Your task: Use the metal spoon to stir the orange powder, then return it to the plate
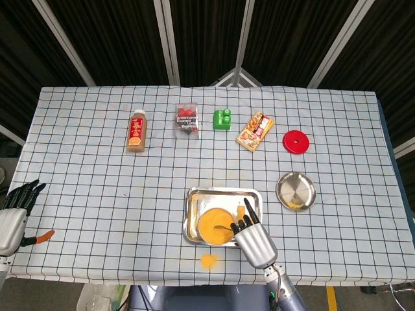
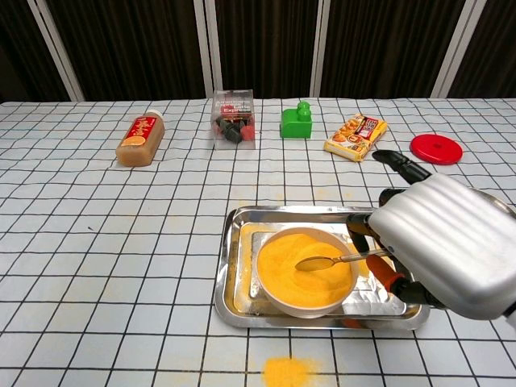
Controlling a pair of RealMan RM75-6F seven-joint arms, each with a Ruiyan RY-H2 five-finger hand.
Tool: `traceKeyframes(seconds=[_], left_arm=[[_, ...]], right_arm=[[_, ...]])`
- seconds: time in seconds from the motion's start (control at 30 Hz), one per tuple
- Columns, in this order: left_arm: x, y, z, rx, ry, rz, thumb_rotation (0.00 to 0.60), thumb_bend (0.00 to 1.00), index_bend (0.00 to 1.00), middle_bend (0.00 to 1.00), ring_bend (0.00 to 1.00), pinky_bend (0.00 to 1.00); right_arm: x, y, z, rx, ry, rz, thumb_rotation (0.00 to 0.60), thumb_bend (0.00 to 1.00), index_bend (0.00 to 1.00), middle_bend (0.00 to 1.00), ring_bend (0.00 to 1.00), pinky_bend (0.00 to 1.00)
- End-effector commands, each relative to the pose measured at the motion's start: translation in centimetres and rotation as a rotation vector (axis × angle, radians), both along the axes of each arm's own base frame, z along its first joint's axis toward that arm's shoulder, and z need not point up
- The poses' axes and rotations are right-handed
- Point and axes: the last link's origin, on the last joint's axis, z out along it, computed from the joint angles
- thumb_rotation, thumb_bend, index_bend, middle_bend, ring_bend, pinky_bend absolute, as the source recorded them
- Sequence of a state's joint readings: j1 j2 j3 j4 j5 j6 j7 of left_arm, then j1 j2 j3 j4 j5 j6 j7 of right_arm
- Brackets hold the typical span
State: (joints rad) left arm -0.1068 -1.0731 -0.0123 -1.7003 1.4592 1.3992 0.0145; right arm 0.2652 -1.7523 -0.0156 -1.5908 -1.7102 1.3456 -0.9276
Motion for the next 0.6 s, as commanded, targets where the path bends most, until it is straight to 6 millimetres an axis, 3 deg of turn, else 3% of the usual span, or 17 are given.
traceKeyframes(seconds=[0.03, 0.37, 0.6], left_arm=[[0.0, 0.0, 0.0, 0.0, -0.001, 0.001, 0.6, 0.0, 0.0, 0.0, 0.0, 0.0], [0.0, 0.0, 0.0, -0.003, 0.0, 0.003, 0.6, 0.0, 0.0, 0.0, 0.0, 0.0], [0.0, 0.0, 0.0, -0.002, -0.001, 0.004, 0.6, 0.0, 0.0, 0.0, 0.0, 0.0]], right_arm=[[0.0, 0.0, -0.2, 0.006, 0.01, -0.012, 0.6, 0.75, 0.95, 0.79, 0.47, 0.0], [0.1, -1.0, 1.4, -0.02, -0.046, -0.049, 0.6, 0.75, 0.95, 0.79, 0.47, 0.0], [-1.0, -3.8, 5.5, -0.137, -0.096, -0.113, 0.6, 0.75, 0.95, 0.79, 0.47, 0.0]])
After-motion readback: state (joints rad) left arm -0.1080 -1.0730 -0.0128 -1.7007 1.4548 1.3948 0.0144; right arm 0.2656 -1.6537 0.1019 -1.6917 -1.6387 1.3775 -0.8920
